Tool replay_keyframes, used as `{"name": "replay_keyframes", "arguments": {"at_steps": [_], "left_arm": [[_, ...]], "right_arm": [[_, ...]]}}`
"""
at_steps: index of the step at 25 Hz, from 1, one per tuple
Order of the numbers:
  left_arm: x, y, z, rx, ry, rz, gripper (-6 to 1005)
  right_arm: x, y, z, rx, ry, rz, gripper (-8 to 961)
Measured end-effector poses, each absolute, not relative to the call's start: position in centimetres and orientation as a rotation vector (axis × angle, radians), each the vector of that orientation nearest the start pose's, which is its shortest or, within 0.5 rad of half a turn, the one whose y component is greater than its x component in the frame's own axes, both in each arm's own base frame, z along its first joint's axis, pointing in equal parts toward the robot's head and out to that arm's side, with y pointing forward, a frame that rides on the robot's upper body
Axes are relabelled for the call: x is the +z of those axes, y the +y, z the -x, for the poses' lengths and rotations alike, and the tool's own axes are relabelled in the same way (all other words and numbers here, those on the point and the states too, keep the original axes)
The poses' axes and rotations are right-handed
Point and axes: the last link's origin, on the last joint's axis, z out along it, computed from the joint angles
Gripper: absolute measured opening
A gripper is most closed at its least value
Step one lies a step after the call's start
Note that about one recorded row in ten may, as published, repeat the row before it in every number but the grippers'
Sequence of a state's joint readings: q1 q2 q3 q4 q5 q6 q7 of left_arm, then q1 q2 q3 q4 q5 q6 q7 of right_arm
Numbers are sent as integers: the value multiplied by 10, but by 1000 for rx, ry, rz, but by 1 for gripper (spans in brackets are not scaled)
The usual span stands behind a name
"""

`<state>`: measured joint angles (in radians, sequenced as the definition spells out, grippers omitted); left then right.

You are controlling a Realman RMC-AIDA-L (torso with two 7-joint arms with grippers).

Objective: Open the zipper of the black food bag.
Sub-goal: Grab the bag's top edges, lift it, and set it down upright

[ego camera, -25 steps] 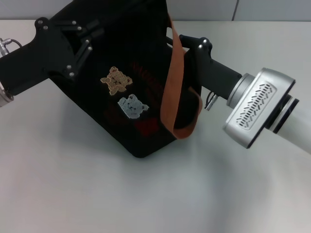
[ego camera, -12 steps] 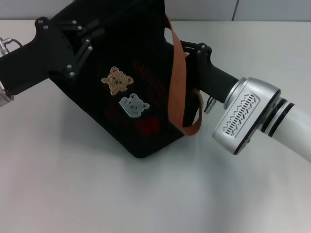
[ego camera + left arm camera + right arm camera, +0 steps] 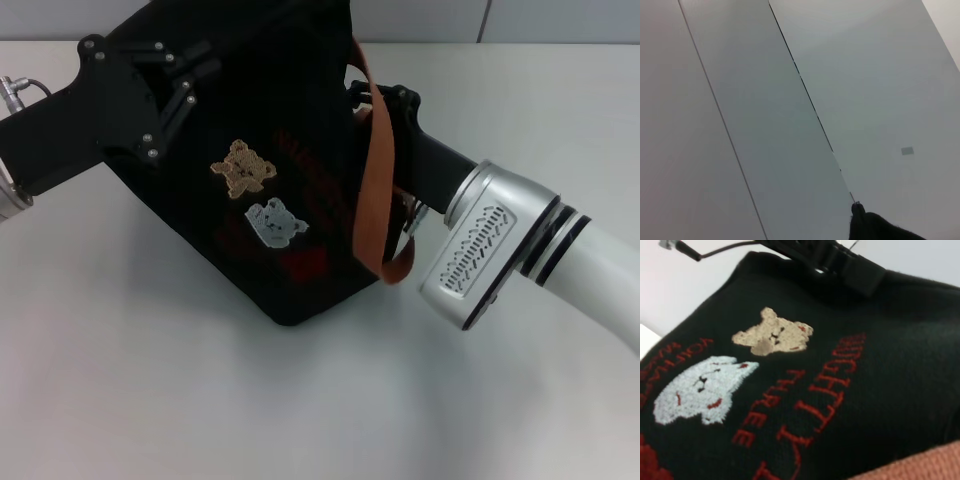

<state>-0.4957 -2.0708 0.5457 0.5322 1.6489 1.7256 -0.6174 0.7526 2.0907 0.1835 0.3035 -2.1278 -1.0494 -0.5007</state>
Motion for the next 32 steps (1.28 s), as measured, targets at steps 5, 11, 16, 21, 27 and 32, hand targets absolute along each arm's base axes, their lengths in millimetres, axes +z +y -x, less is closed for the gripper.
{"name": "replay_keyframes", "arguments": {"at_steps": [5, 11, 16, 21, 27, 32], "left_arm": [[37, 322, 248, -977, 245, 2269, 64], [35, 322, 248, -983, 239, 2270, 64], [35, 322, 248, -983, 241, 2264, 65], [37, 322, 249, -996, 228, 2240, 65], [42, 321, 254, -1009, 189, 2192, 65], [44, 320, 257, -1006, 176, 2173, 65]], "right_arm": [[-122, 350, -182, 478, -555, 2126, 283], [-123, 349, -182, 477, -559, 2129, 145], [-123, 348, -185, 469, -556, 2127, 54], [-122, 346, -190, 462, -543, 2125, -1], [-119, 343, -201, 442, -501, 2113, -2], [-116, 341, -208, 427, -474, 2106, -1]]}}
